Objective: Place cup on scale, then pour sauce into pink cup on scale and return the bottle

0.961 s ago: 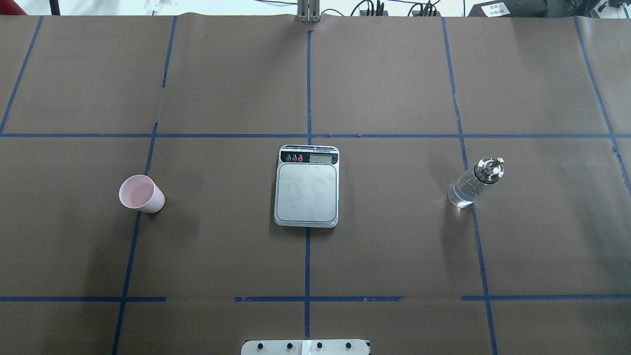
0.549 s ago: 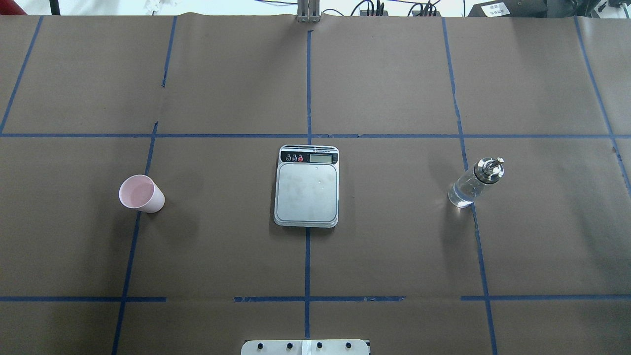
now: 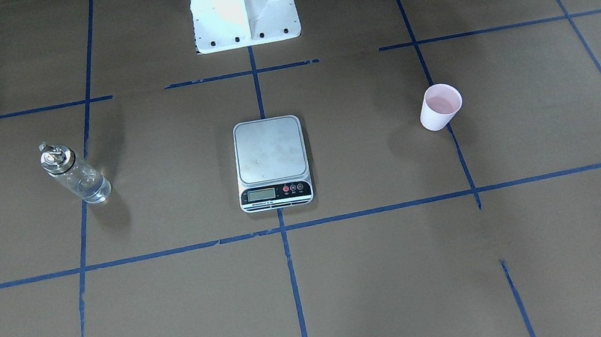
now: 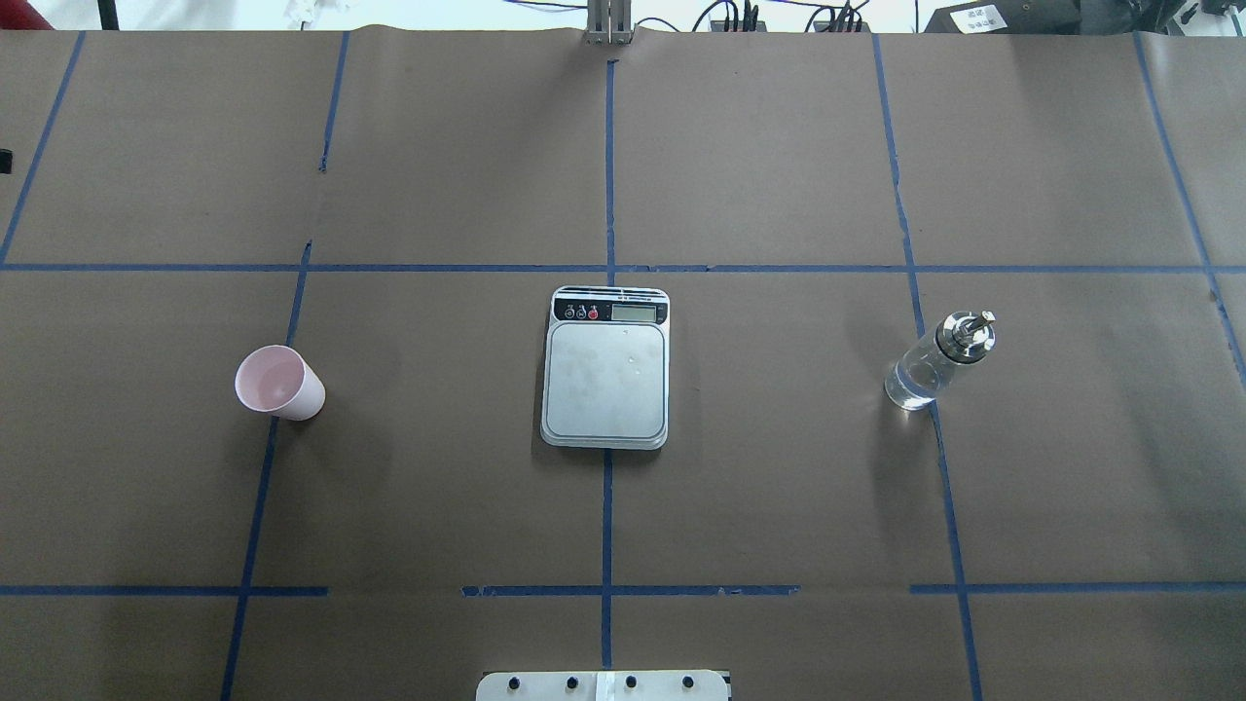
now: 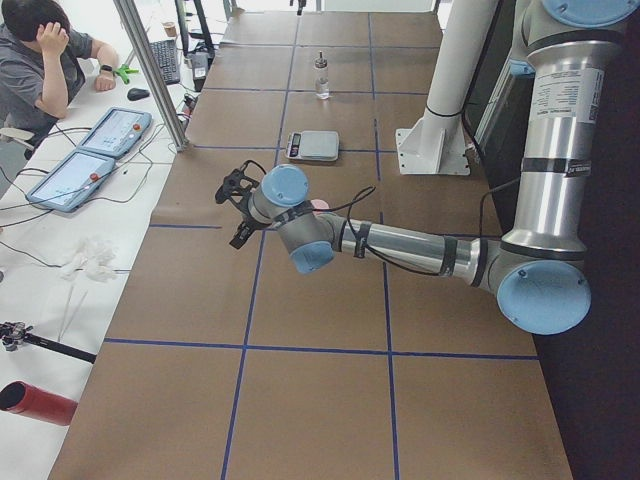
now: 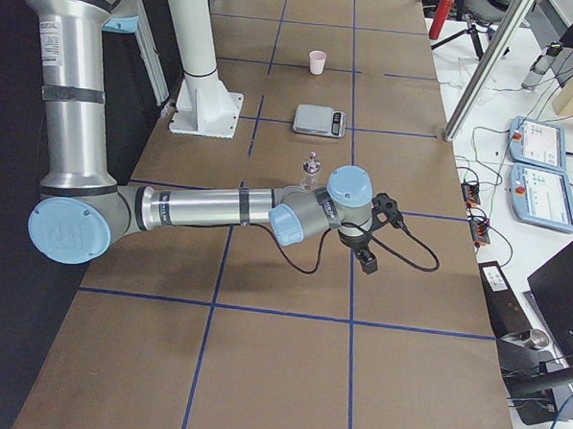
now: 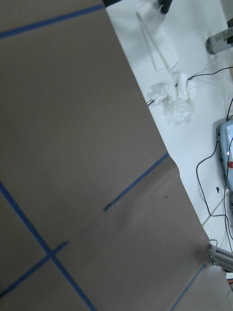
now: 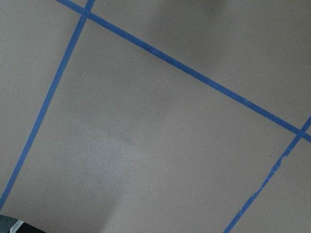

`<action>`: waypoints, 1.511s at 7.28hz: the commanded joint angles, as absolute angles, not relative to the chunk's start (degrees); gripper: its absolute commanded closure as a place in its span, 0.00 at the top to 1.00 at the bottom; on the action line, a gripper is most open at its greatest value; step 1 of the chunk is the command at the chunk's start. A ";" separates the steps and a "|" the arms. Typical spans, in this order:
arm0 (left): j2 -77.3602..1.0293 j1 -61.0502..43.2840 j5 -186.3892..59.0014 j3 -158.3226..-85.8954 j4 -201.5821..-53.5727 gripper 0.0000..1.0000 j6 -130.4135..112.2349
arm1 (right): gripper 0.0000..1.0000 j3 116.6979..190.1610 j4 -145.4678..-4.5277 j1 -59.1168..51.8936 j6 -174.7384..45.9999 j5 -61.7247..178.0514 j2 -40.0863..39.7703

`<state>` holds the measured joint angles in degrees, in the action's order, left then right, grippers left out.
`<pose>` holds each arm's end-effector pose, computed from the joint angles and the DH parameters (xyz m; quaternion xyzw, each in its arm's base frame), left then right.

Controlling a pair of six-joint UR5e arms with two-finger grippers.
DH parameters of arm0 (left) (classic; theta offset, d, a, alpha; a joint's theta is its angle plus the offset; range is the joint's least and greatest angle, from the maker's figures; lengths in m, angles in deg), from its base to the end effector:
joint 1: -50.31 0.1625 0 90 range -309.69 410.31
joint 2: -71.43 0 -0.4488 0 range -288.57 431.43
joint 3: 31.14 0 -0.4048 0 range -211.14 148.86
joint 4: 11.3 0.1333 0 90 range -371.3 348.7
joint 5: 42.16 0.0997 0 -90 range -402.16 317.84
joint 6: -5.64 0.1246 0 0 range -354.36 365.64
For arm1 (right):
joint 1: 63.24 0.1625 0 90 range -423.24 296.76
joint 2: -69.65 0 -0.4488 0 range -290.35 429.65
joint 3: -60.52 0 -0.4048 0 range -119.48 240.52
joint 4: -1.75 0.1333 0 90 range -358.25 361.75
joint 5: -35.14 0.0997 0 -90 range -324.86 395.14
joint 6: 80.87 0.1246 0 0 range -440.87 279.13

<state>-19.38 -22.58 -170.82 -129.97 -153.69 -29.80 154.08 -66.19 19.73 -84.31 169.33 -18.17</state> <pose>0.1053 -0.5306 0.5010 0.3104 0.4696 0.0396 0.8256 -0.0212 -0.5513 0.6030 0.2110 -0.3719 -0.1720 0.8874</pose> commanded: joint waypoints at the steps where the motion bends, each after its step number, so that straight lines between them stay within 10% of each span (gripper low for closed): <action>1: -15.59 -11.95 -159.60 -137.99 -150.55 1.00 -40.58 | 1.00 154.21 -66.19 19.73 -84.21 169.35 -18.50; 6: -15.67 10.57 -143.16 -142.41 -141.11 0.76 -61.31 | 1.00 154.13 -66.10 19.73 -84.30 169.35 -19.03; 11: -15.32 14.36 -141.39 -141.79 -140.94 0.74 -61.33 | 1.00 153.86 -66.10 19.81 -84.39 169.26 -19.03</action>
<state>-15.33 13.25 -141.81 -141.94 -140.95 -61.28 153.97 -66.10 19.77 -84.35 169.27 -19.03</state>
